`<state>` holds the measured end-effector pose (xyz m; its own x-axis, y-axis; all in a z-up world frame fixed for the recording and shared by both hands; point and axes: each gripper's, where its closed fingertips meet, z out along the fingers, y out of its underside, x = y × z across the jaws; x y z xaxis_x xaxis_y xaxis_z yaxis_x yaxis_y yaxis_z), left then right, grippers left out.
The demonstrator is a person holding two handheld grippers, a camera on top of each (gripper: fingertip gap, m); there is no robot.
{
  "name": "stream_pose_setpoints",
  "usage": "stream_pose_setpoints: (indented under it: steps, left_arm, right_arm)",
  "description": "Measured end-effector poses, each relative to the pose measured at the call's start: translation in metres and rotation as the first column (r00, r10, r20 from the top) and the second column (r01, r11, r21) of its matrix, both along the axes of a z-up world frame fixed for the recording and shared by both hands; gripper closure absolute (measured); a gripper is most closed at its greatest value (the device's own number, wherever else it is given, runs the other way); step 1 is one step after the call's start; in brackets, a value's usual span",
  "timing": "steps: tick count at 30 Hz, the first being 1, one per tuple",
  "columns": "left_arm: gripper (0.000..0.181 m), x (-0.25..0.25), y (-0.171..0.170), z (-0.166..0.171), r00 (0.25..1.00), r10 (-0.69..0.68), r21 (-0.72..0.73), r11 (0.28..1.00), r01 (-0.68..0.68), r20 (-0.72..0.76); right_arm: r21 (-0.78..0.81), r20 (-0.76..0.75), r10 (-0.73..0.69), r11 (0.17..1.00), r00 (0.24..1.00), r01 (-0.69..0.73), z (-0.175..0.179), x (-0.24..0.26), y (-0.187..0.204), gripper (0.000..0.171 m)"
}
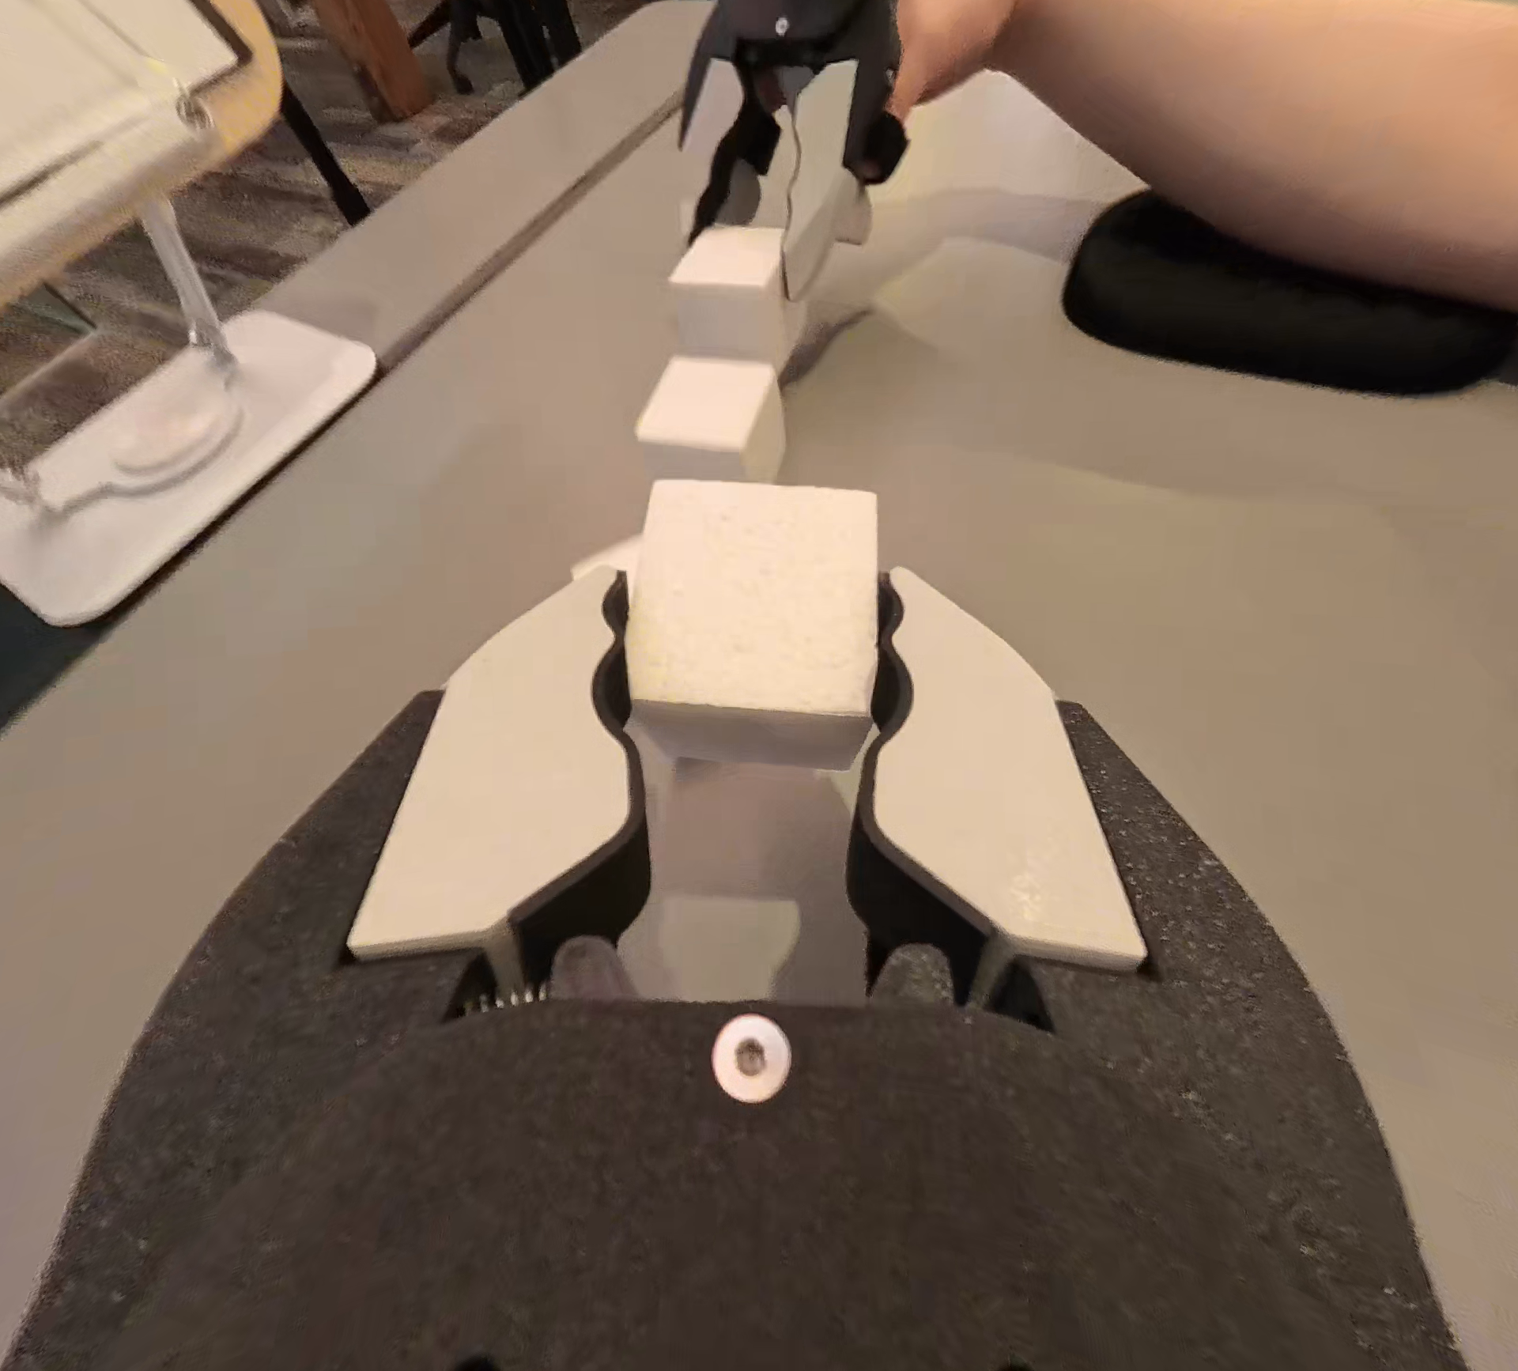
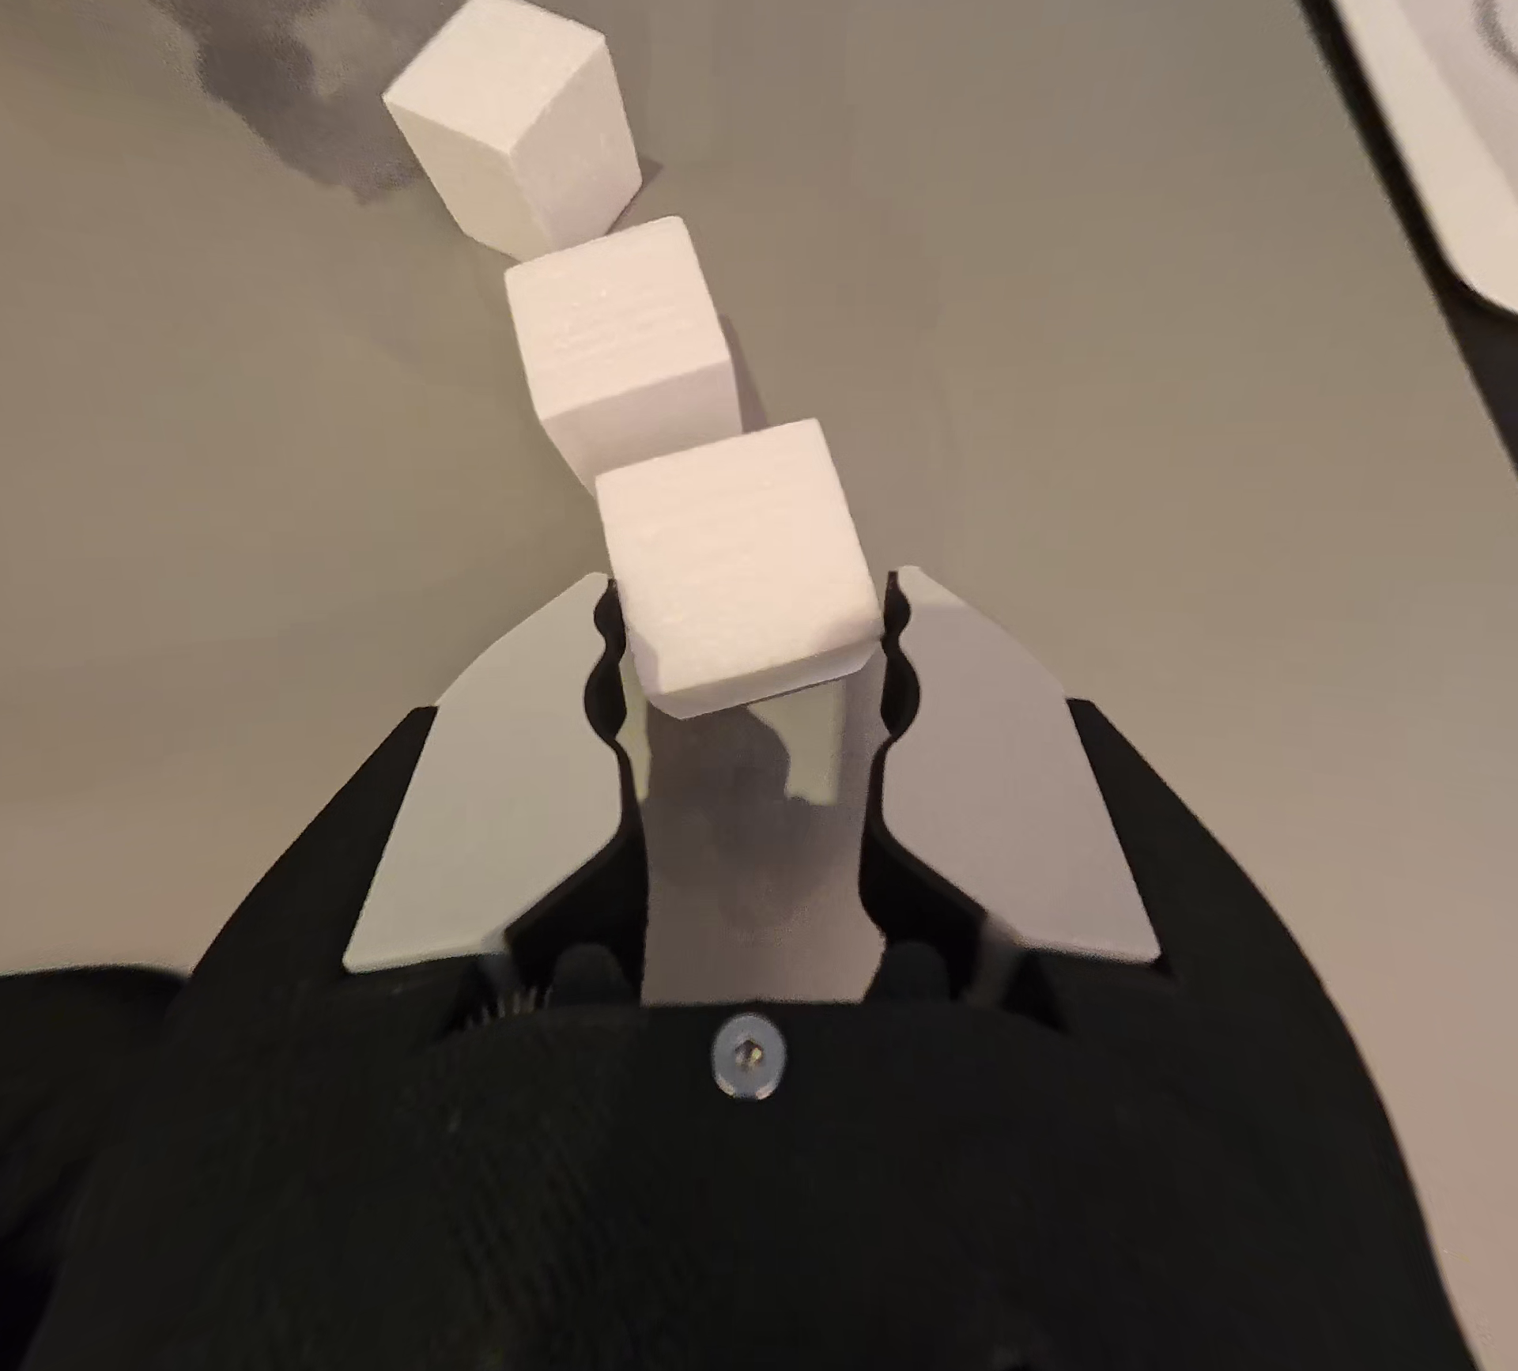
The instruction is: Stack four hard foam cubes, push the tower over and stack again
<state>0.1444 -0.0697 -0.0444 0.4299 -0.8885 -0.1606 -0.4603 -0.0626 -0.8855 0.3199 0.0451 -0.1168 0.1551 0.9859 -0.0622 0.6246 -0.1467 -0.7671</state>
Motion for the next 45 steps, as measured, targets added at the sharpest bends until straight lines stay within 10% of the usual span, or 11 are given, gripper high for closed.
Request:
stream_pose_setpoints:
  steps: [9, 25, 35, 45]
  left_arm:
    - [0.125, 0.109, 0.066, 0.001, 0.982, -0.185, -0.054, 0.982, 0.184, -0.027]
    - [0.118, 0.12, 0.089, -0.032, 0.977, -0.205, -0.115, 0.974, 0.197, -0.057]
    - [0.082, 0.04, 0.076, -0.037, 0.987, 0.139, -0.064, 0.987, -0.144, -0.08]
    - [0.099, 0.014, 0.069, -0.084, 0.955, 0.294, -0.24, 0.925, -0.296, -0.042]
  right_arm:
    - [0.053, -0.171, -0.185, 0.979, 0.968, 0.196, 0.06, 0.079, 0.004, 0.11]
    - [0.129, -0.141, -0.131, 0.98, 0.981, 0.149, 0.079, 0.064, -0.003, 0.11]
    - [0.211, -0.241, 0.054, 0.977, 0.969, -0.002, 0.128, -0.043, -0.027, 0.11]
    - [0.181, -0.08, 0.04, 0.983, 0.996, -0.025, 0.097, -0.073, -0.026, 0.11]
